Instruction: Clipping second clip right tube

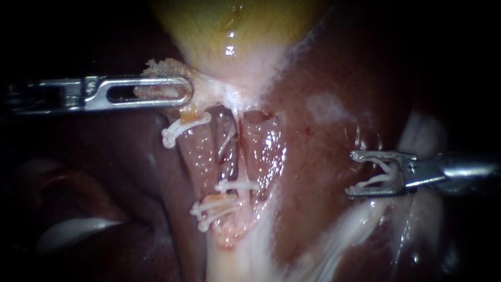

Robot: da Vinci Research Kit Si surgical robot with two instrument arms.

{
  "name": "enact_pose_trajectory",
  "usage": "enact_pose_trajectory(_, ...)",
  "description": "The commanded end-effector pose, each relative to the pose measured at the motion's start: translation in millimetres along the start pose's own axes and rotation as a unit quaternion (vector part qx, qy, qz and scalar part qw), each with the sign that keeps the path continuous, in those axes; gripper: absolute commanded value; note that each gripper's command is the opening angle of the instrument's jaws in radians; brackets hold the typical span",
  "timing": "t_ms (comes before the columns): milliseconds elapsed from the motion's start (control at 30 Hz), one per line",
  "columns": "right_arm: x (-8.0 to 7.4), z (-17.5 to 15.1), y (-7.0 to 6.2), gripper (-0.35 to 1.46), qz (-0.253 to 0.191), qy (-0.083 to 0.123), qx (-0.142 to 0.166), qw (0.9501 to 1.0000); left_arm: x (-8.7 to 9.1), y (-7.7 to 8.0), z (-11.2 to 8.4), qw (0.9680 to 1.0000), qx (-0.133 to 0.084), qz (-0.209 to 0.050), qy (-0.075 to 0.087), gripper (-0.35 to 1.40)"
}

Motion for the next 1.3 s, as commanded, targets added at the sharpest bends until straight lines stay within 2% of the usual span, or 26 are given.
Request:
enact_pose_trajectory(33,0.0,0.0,0.0,0.41,0.0,0.0,0.0,1.0,0.0,0.0,0.0,1.0,-0.001,0.0,0.0,-0.35)
enact_pose_trajectory(267,0.6,-0.3,-0.2,0.42,0.002,0.001,0.001,1.0,0.2,0.1,0.0,1.0,-0.001,0.001,-0.001,-0.35)
enact_pose_trajectory(700,4.5,-1.6,-1.2,0.45,0.019,0.039,0.004,0.9991,0.4,0.2,0.0,1.0,-0.002,0.001,-0.001,-0.35)
enact_pose_trajectory(1033,6.7,0.9,-2.5,0.49,0.02,0.051,0.01,0.9984,0.4,0.2,0.0,1.0,-0.001,0.001,-0.001,-0.35)
enact_pose_trajectory(1300,8.5,3.6,-2.7,0.49,0.021,0.062,0.008,0.9978,0.5,0.3,0.2,1.0,-0.002,0.002,-0.001,-0.35)
